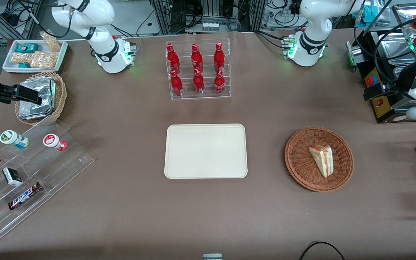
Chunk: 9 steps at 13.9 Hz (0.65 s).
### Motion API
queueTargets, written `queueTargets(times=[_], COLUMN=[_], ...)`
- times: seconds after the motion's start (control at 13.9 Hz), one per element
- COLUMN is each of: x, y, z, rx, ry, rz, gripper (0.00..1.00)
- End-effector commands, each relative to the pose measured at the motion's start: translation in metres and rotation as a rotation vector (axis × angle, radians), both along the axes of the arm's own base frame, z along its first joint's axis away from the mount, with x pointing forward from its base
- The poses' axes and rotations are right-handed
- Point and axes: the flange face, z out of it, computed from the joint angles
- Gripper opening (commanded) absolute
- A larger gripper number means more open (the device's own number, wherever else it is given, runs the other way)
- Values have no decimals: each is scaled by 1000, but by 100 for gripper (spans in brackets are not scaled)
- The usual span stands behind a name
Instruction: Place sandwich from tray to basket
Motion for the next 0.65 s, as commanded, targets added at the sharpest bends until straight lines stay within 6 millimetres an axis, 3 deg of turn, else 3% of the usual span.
queueTargets(times=[0.0,0.22,0.58], x=[-21,-40,-32], y=[-6,-31,-38], z=[18,24,30], rx=[16,30,10], ry=[2,-65,-112], rz=[-17,-59,-81], gripper=[100,100,100])
